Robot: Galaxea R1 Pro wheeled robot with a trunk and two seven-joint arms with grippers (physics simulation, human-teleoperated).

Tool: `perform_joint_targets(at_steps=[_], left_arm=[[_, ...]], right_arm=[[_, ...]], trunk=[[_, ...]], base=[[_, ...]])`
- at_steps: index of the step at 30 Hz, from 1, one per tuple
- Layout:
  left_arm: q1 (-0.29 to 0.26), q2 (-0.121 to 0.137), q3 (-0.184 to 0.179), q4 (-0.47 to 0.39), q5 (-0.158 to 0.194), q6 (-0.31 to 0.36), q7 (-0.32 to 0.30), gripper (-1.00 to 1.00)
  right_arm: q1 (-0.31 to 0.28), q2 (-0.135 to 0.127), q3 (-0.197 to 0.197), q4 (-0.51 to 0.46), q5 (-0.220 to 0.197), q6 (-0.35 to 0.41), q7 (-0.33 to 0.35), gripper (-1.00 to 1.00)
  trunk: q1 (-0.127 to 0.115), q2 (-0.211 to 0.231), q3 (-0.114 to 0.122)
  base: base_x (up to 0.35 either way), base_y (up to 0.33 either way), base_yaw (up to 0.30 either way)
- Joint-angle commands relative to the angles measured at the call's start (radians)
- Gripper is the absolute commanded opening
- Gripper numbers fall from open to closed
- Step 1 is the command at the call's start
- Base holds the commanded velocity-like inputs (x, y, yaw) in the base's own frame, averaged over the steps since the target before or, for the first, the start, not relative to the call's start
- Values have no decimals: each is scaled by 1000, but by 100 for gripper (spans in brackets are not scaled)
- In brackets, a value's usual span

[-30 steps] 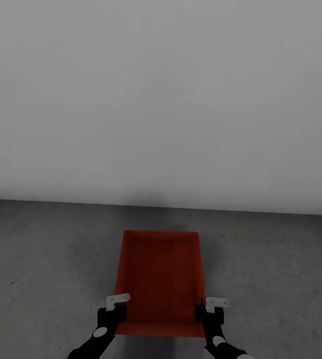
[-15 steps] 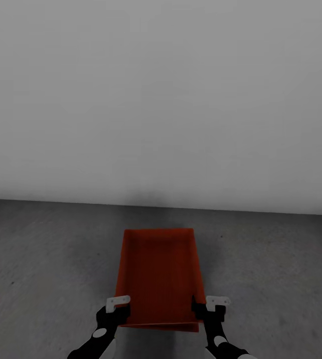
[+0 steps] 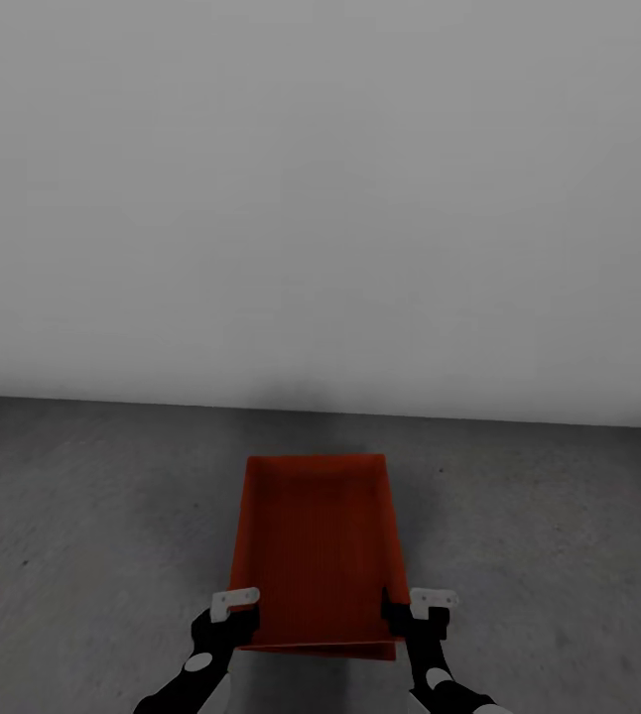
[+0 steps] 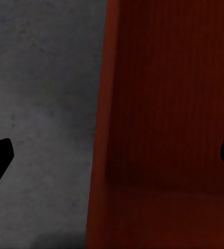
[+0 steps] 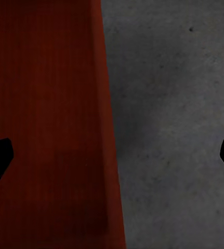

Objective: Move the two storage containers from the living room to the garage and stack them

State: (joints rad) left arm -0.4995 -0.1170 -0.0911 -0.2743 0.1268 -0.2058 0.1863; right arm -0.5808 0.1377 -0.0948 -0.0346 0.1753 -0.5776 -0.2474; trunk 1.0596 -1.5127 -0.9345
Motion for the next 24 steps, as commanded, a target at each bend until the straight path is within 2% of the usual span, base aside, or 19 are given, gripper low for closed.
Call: perform_joint_targets(at_steps=[1, 24], left_arm=[[-1, 0, -9, 1, 11, -4, 5, 100], [-1, 2, -9, 0, 10, -4, 0, 100]], right_arm=[[-1, 0, -8, 1, 11, -2, -5, 100], [-1, 2, -8, 1, 9, -2, -6, 100]], trunk=[[0, 0, -1], [-84, 154, 68]], base=[[0, 0, 0], [0, 0, 0]])
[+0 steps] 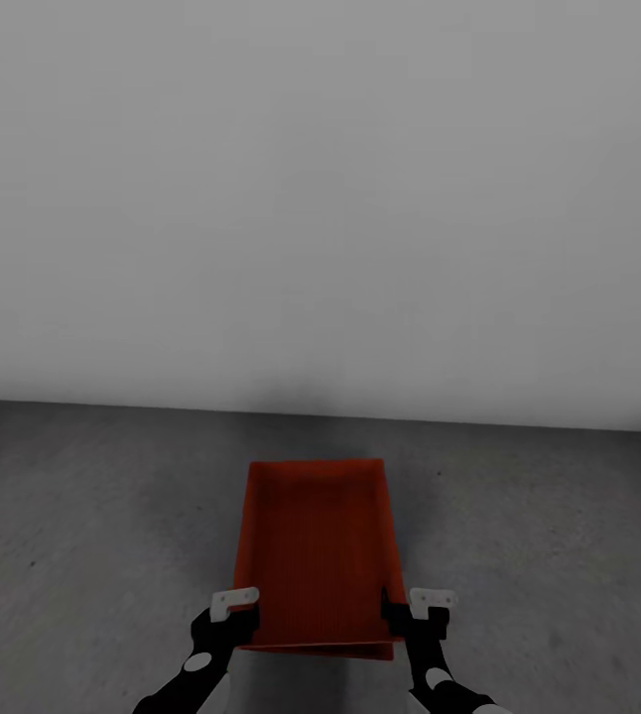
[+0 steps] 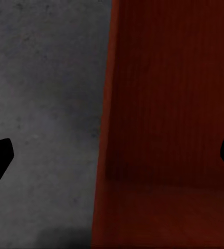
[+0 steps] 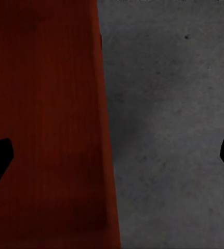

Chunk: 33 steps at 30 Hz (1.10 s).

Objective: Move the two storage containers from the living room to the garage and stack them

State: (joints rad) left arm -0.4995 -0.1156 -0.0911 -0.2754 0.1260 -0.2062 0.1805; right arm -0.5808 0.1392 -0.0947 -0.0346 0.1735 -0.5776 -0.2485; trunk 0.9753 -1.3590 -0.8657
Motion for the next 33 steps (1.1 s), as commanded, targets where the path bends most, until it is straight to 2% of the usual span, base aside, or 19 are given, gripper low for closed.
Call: perform_joint_targets(at_steps=[1, 14, 33], left_arm=[[-1, 0, -9, 1, 11, -4, 4, 100], [-1, 2, -9, 2, 15, -53, -4, 100], [1, 0, -10, 2, 17, -56, -3, 100]], right_arm=[[-1, 0, -8, 1, 11, -2, -5, 100], [-1, 0, -8, 1, 12, -4, -5, 100], [-1, 0, -8, 1, 14, -4, -3, 100]], trunk=[[-4, 7, 3], [-54, 98, 43], [-127, 231, 103]], base=[[0, 0, 0], [0, 0, 0], [0, 0, 0]])
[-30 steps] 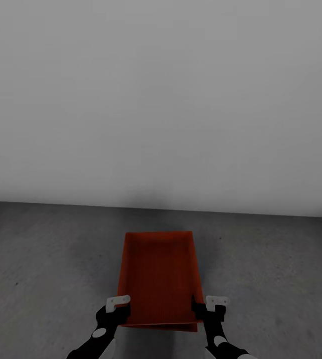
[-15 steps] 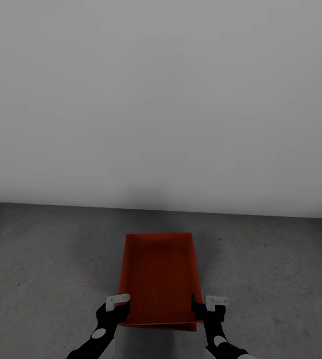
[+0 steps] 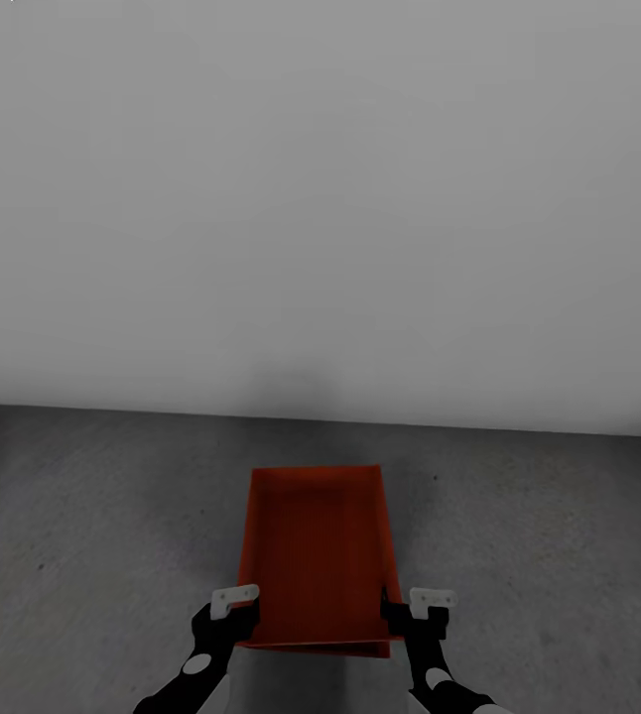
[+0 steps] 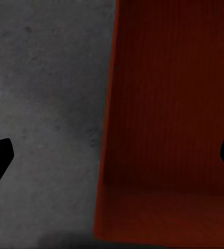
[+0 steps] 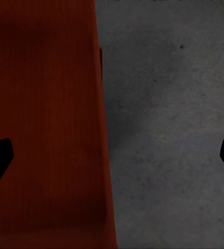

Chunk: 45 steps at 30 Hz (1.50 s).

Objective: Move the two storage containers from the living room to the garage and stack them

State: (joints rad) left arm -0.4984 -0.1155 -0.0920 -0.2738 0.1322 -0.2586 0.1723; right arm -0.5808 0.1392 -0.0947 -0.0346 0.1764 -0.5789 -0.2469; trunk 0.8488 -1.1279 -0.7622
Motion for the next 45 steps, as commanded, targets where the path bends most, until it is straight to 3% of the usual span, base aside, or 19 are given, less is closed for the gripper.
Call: perform_joint_targets(at_steps=[1, 45], left_arm=[[0, 0, -9, 1, 10, -4, 5, 100], [-1, 2, -8, 1, 10, -4, 4, 100]], right_arm=[[-1, 0, -8, 1, 11, -2, -5, 100], [-1, 0, -8, 1, 9, -3, -5, 100]], trunk=[[-4, 7, 3], [-173, 315, 140]], base=[[0, 0, 0], [0, 0, 0]])
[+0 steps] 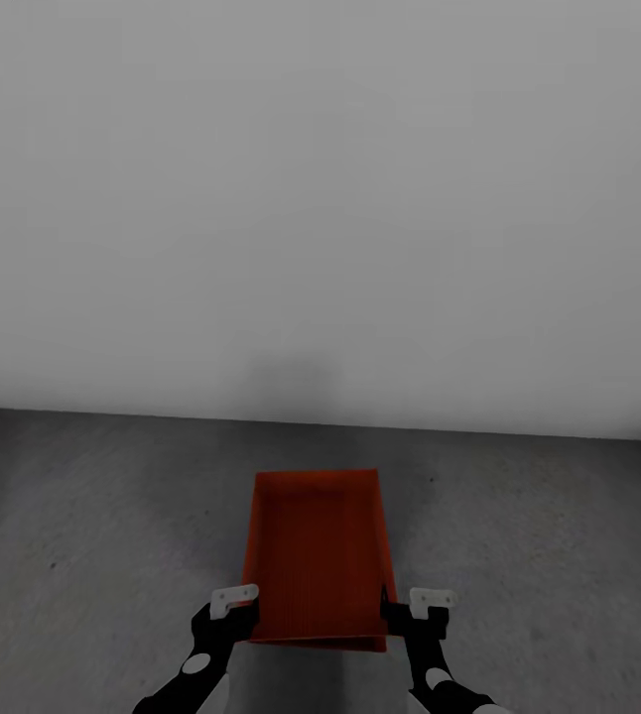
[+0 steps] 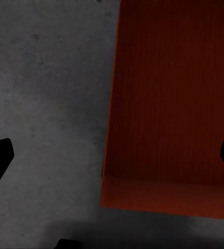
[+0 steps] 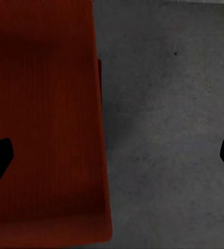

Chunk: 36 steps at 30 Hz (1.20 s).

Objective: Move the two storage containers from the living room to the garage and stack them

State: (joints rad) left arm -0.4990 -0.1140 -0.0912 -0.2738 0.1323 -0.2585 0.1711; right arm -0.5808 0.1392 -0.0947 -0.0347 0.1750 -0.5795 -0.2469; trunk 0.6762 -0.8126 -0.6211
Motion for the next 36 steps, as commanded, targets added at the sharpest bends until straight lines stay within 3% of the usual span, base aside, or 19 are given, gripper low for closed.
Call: perform_joint_targets(at_steps=[1, 30, 36], left_arm=[[-1, 0, -9, 1, 10, -4, 5, 100], [0, -1, -10, 1, 10, -4, 4, 100], [-1, -1, -9, 0, 12, -5, 9, 100]], right_arm=[[-1, 0, -8, 1, 11, -3, -5, 100], [-1, 0, -8, 1, 11, -3, -5, 100], [-1, 0, -8, 1, 11, -3, -5, 100]], trunk=[[-4, 7, 2], [-115, 210, 93], [-115, 210, 93]], base=[[0, 0, 0], [0, 0, 0], [0, 0, 0]])
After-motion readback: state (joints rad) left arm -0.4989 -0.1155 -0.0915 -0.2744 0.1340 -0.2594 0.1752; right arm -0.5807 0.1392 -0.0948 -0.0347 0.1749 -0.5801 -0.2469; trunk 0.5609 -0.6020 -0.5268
